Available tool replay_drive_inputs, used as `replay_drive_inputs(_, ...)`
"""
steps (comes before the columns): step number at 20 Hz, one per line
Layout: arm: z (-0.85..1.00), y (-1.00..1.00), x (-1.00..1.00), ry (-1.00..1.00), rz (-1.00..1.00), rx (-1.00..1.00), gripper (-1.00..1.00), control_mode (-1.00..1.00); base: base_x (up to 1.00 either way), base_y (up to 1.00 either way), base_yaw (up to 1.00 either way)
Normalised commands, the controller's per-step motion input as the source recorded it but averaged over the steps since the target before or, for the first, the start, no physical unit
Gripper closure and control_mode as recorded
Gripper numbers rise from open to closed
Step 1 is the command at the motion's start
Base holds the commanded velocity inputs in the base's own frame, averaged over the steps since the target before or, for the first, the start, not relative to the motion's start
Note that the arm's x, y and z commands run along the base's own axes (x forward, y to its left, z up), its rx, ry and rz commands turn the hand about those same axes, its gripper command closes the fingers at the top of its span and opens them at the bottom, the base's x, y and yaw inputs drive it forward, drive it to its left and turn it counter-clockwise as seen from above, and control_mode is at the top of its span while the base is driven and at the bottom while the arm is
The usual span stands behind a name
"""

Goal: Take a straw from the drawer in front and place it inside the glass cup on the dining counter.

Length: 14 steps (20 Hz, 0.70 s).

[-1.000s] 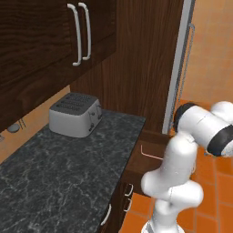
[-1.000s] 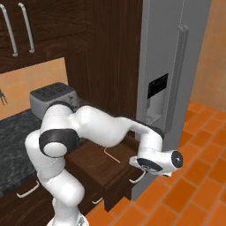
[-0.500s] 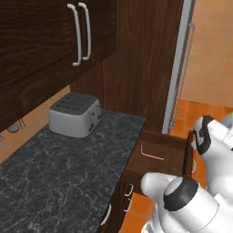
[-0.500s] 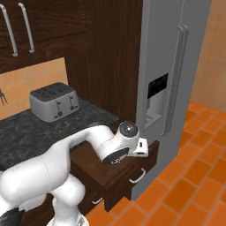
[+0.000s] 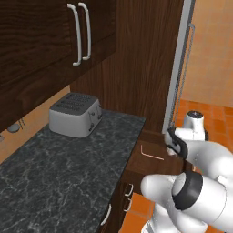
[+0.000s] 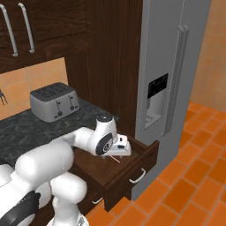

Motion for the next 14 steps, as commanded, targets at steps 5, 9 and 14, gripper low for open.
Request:
replay_drive_inputs(5,-0.46,0.0,0.37,0.23,0.0,0.07,-1.0,-1.0,0.0,0.0,0.0)
replay_drive_inputs(9,-0.51,0.0,0.0,0.05,-0.01,0.01,-1.0,-1.0,0.0,0.0,0.0)
replay_drive_inputs(14,-0.5,0.0,0.0,0.0,-0.02,0.0,-1.0,-1.0,0.0,0.0,0.0)
